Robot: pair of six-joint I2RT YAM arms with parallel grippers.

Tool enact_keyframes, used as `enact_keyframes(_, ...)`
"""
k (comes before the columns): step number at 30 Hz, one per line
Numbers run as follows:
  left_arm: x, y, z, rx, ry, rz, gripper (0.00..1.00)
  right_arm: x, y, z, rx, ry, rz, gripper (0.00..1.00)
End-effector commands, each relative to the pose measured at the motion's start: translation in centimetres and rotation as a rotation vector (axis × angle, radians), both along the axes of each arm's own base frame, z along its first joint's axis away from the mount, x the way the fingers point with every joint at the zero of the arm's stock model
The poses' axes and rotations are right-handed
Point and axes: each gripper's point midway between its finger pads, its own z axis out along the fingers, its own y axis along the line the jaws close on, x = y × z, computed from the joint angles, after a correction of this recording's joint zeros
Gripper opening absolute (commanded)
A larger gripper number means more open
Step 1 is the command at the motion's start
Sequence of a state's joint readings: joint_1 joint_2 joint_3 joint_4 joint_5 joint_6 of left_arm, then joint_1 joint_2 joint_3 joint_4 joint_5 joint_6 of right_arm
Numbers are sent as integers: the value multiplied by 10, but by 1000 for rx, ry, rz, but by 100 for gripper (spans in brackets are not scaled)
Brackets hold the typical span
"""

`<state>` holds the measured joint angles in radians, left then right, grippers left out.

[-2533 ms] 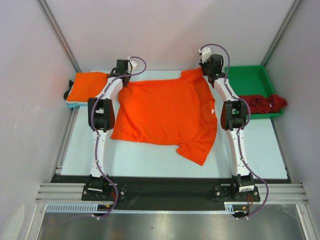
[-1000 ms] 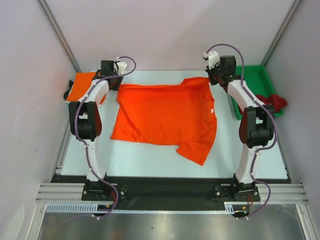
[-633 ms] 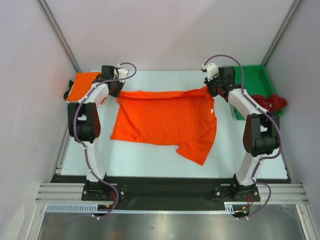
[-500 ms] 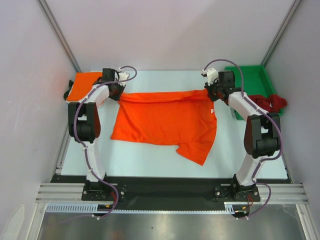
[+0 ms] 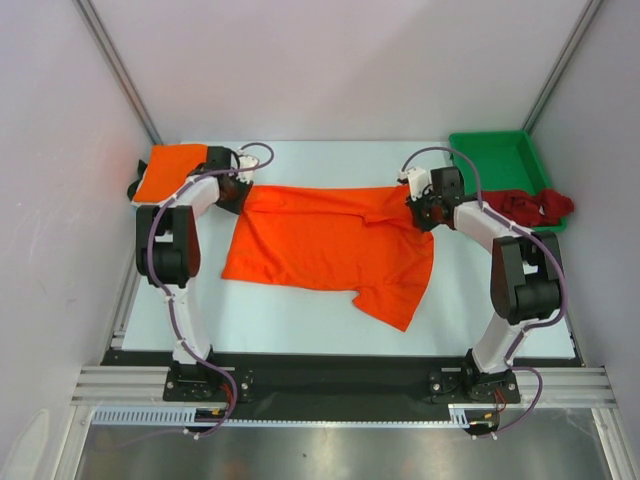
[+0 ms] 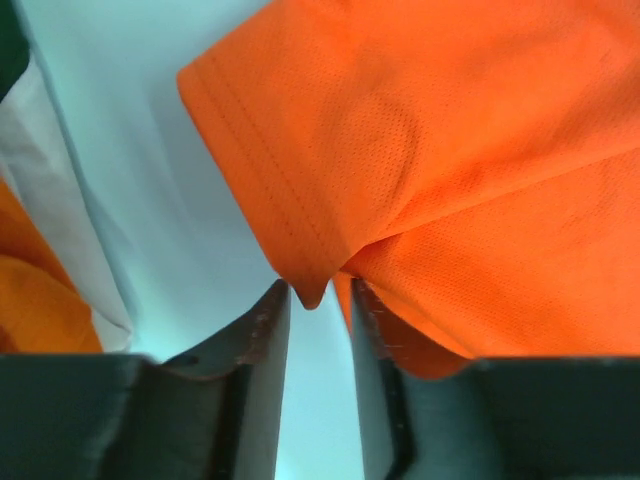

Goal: Fold and stack the t-shirts
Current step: Fold the tshirt

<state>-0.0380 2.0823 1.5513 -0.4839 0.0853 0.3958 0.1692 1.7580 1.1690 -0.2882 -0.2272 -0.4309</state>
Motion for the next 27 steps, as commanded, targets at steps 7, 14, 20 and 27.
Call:
enact_keyframes(7, 37, 1, 90, -13, -175, 36, 76, 30, 7, 82, 61, -183, -44, 39)
enact_keyframes(14, -3, -6, 83, -113, -7, 76, 67, 84, 8, 76, 59, -191, -62, 40)
enact_keyframes(20, -75, -7, 62, -138, 129, 55, 55, 124, 7, 63, 60, -210, -90, 37)
enact_keyframes(27, -113, -16, 49, -174, 206, 14, 46, 145, 0, 20, 57, -143, -114, 34)
